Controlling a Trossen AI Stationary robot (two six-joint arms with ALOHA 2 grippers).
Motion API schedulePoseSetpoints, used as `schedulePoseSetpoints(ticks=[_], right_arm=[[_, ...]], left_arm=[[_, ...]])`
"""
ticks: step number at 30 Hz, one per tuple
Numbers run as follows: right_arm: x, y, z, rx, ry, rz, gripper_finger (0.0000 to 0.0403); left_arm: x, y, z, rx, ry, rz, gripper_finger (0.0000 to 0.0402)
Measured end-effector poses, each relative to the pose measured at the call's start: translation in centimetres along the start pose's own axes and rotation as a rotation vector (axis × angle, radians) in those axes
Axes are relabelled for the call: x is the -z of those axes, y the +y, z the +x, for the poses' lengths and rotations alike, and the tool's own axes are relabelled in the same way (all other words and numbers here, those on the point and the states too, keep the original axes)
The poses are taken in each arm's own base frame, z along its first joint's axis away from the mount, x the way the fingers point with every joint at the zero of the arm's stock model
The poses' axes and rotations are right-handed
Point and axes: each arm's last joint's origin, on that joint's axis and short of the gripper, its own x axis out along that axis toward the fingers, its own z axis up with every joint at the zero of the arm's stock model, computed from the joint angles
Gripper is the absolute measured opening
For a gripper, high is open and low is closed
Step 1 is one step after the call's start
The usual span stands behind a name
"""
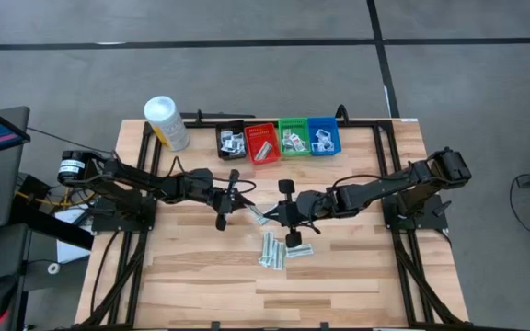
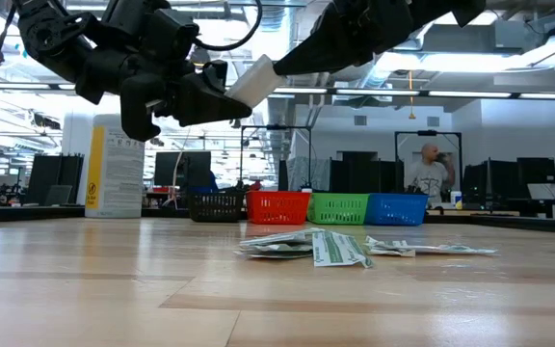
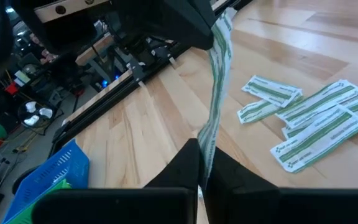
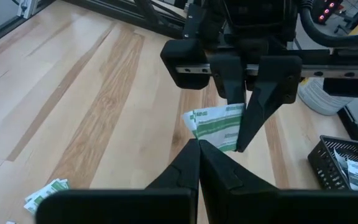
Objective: Pick & Place First Aid Supplies
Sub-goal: Put the green bandage pack into the red bin
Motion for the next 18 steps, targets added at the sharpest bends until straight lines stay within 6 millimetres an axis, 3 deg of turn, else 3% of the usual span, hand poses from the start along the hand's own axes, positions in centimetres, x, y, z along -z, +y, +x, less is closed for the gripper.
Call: schedulePoseSetpoints(ticks=[8,18], right_arm=[[0.01,-0.03,0.00,0.003,0.002,0.002,0.0019],[0.71,-0.12,-0.03,0.071,0.085,-0.006,0.0126]], left_arm=[[-0.03,0.02,0.00,0.000,-0.005,0.000,0.0005],[0.02,0.09,-0.01,-0.011,0.003,-0.022,0.0005]])
